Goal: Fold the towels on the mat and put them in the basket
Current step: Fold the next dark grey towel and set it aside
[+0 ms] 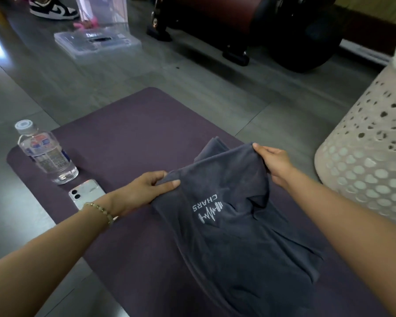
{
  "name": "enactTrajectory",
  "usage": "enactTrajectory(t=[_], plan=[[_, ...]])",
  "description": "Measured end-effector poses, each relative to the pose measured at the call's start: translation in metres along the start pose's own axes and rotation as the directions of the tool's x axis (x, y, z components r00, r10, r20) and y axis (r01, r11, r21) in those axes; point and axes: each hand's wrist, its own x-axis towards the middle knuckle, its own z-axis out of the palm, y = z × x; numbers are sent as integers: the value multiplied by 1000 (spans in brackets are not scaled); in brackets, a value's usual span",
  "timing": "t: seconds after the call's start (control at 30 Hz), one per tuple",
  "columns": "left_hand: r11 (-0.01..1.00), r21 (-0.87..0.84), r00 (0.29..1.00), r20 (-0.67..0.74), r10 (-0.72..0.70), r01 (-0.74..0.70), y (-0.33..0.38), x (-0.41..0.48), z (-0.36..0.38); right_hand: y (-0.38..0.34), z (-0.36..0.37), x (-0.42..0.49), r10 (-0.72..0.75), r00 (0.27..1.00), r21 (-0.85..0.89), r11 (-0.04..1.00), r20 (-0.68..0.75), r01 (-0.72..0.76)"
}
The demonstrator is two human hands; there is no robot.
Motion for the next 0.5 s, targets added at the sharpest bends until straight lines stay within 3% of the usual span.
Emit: enactTrajectory(t=[0.13,0.3,0.5], plan=[[989,90,993,-23,116,-114,54,1,32,-29,-75,-29,-52,987,135,988,-153,73],[946,206,968,15,251,-249,131,-1,65,-65,-206,-74,-116,912,225,950,-393,218],[818,415,916,135,377,-398,243,5,124,-99,-349,-148,-204,814,161,927,-544,339]])
